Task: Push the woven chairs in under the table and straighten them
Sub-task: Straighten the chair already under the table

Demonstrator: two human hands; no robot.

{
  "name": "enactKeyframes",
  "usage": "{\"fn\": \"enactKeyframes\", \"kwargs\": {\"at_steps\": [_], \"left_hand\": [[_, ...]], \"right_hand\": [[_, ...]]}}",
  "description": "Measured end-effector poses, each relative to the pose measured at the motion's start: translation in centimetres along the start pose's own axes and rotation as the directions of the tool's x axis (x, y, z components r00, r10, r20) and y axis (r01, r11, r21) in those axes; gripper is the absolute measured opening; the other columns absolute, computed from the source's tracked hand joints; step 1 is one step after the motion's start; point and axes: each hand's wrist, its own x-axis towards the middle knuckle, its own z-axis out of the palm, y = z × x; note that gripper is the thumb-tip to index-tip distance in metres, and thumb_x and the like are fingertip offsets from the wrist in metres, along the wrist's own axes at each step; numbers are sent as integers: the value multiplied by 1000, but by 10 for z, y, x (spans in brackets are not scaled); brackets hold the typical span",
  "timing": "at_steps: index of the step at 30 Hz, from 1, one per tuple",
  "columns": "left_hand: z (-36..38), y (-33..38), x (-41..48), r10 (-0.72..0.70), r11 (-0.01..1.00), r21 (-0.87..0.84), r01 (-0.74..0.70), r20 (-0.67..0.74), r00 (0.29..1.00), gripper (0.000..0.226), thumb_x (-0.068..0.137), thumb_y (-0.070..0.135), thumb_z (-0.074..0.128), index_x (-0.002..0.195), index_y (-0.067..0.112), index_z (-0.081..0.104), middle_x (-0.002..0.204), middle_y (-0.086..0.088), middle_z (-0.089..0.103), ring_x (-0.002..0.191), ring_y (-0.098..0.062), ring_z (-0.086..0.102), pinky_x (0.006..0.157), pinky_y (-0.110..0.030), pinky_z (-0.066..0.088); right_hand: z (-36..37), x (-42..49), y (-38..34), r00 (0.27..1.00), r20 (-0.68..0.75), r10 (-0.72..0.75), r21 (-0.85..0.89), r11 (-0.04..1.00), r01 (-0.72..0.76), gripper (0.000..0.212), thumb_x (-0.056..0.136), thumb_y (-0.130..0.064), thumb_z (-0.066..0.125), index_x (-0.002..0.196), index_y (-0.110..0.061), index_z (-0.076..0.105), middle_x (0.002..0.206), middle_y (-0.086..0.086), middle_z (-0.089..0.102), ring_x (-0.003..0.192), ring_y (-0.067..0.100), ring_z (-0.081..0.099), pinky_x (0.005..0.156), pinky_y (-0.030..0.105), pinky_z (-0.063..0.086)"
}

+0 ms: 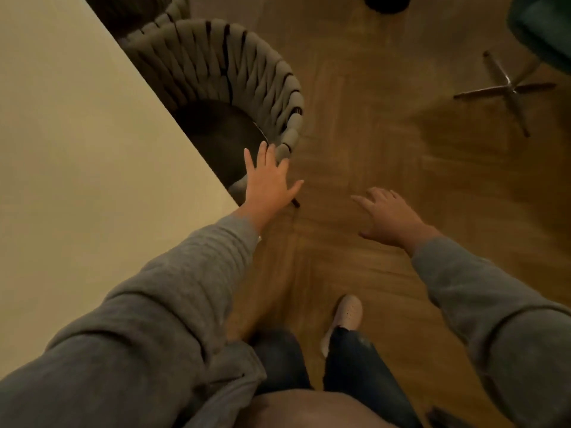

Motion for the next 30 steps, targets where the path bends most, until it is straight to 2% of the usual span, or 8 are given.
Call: {"fn": "enactKeyframes", "kwargs": {"at_steps": [6, 11, 13, 15, 18, 25, 28, 30], "left_hand": [[-19, 32, 71, -259, 954, -117, 277, 145, 955, 69, 92, 64, 39, 146, 22, 36, 159, -13, 18, 148, -31, 4, 116, -60, -3], [-17, 11, 134, -480, 816, -223, 534, 255, 840, 71, 92, 67, 34, 145, 21, 38, 156, -12, 25, 148, -30, 10, 116, -58, 0], [-11, -3, 159, -571, 693, -322, 645, 301, 764, 72, 91, 68, 35, 145, 20, 40, 153, -12, 31, 146, -29, 16, 117, -57, 4], [-3, -14, 180, -647, 478, -454, 752, 397, 651, 73, 91, 69, 35, 143, 19, 43, 149, -11, 37, 142, -29, 25, 117, -56, 8], [6, -29, 217, -645, 228, -507, 831, 561, 519, 77, 88, 73, 34, 142, 20, 43, 147, -12, 39, 138, -32, 32, 116, -56, 12], [-5, -58, 277, -600, -137, -559, 818, 704, 380, 87, 81, 78, 42, 147, 22, 37, 152, -11, 32, 138, -32, 32, 115, -50, 26], [-3, -62, 300, -588, -312, -596, 740, 733, 342, 89, 80, 77, 49, 148, 22, 35, 154, -8, 28, 140, -30, 31, 113, -43, 30], [-1, -61, 319, -573, -429, -605, 671, 756, 316, 89, 79, 75, 52, 149, 22, 33, 155, -6, 27, 140, -26, 32, 110, -38, 31]], "right_hand": [[-68, 98, 67, 970, 17, -244, -107, 964, 244, 88, 86, -43, 64, 154, -26, 10, 156, 15, 21, 145, 29, 17, 120, 45, 13], [-132, 208, 70, 874, -5, -487, -248, 847, 470, 92, 86, -30, 66, 154, -26, 5, 156, 15, 18, 145, 30, 15, 120, 46, 13], [-156, 257, 63, 818, -15, -575, -322, 777, 541, 93, 86, -27, 66, 153, -27, 3, 157, 15, 16, 146, 30, 14, 120, 46, 12], [-177, 299, 56, 759, -1, -651, -355, 710, 608, 87, 90, -22, 60, 153, -27, 1, 158, 15, 13, 146, 30, 13, 120, 46, 11], [-214, 369, 43, 662, 90, -745, -455, 560, 692, 78, 95, -20, 50, 154, -26, -2, 161, 12, 4, 148, 28, 5, 120, 46, 7], [-276, 503, 8, 439, 361, -823, -611, 147, 778, 90, 89, -13, 56, 153, -27, -6, 161, 11, -4, 148, 26, -7, 119, 49, -2], [-297, 550, -9, 363, 480, -799, -645, -41, 763, 93, 86, -23, 63, 154, -25, -1, 161, 11, 3, 148, 28, -4, 119, 51, -1], [-310, 581, -22, 271, 558, -784, -632, -190, 751, 85, 88, -25, 60, 154, -25, 6, 160, 9, 11, 149, 27, 0, 120, 50, -2]]}}
